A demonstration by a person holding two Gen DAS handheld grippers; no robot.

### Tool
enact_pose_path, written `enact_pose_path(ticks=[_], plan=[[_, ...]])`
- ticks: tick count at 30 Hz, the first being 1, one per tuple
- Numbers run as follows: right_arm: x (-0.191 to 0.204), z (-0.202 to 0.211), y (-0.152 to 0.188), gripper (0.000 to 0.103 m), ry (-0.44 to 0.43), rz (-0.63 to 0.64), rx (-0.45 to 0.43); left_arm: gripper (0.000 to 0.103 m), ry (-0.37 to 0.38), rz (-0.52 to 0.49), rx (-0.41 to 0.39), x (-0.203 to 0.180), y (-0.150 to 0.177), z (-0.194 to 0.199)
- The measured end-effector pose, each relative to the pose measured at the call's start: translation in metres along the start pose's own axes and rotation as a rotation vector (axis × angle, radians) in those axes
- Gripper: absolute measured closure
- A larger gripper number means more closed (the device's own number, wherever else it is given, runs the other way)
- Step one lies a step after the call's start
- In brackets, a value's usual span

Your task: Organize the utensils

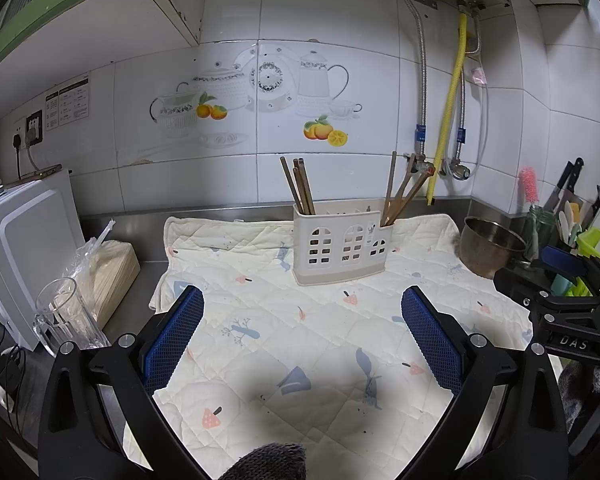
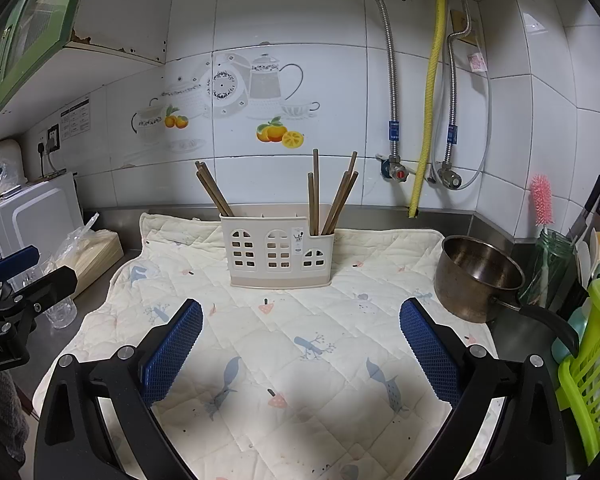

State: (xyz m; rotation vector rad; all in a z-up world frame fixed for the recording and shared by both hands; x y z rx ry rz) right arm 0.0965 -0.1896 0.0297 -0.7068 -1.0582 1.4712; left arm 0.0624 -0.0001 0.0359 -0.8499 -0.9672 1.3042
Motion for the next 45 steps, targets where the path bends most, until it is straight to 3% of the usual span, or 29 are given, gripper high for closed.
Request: enact_pose_path(ticks=[45], plan=[[0.0034, -0.0017, 0.0015, 0.007, -0.004, 0.003, 0.003, 0.005, 0.000, -0.007, -0.001, 0.0002, 0.0024, -0.0019]])
Point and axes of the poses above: each gripper's, at about its wrist camera, not at the fingertips, and z roughly against the way its jaws point, x to its left, y to its underside, the point moved 6 cm from there along -z, roughly the way its jaws point, and after that the axes turned 8 degrees about -z, right-handed, at the moved point
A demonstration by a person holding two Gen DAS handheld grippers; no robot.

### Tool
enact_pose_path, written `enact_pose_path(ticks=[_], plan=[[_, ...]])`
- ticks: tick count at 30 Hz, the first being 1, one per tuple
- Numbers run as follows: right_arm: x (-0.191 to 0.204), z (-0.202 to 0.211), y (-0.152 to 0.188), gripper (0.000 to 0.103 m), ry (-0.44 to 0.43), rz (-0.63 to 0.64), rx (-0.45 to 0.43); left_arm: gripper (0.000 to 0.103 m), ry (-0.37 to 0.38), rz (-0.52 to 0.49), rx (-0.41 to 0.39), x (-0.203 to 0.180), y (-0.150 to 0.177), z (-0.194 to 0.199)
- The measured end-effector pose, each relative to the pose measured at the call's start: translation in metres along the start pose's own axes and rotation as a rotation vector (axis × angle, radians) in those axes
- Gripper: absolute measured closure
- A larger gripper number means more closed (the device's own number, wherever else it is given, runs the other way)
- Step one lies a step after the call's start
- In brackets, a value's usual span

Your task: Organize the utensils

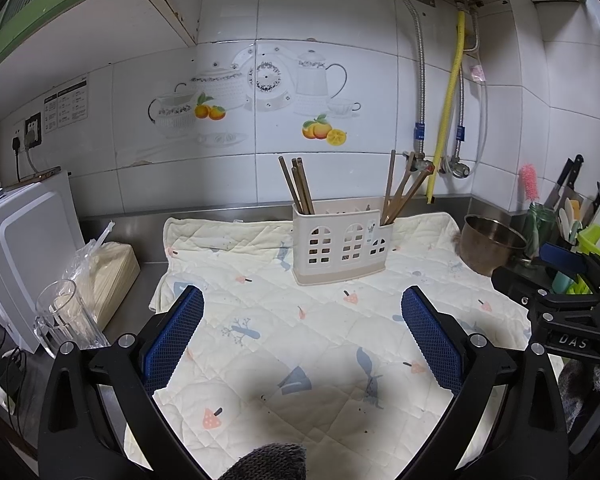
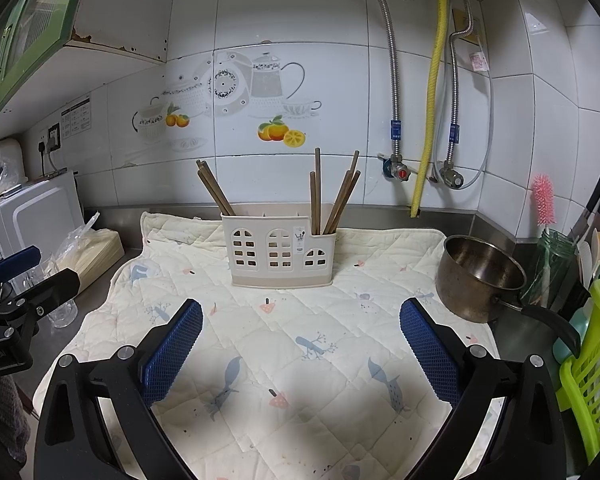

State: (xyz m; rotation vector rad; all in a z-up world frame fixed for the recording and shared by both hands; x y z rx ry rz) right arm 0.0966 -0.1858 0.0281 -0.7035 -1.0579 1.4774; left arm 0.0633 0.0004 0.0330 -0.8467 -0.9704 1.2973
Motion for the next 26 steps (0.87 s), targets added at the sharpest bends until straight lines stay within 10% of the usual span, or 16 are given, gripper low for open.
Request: enact_pose_path(ticks=[26], plan=[[0.0005, -0.0068, 0.0041, 0.007, 0.001, 0.000, 0.019, 0.005, 0.002, -0.001, 0.018, 0.0024, 0.0067, -0.0057]])
Point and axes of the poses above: each gripper's, at about its wrist camera, not at the fingertips, and z roughly against the way its jaws point, x to its left, y to its underside, the point moved 6 cm from there along -z, roughly the way its jaws point, and after that the axes turned 8 degrees about -z, right-handed, at the moved point
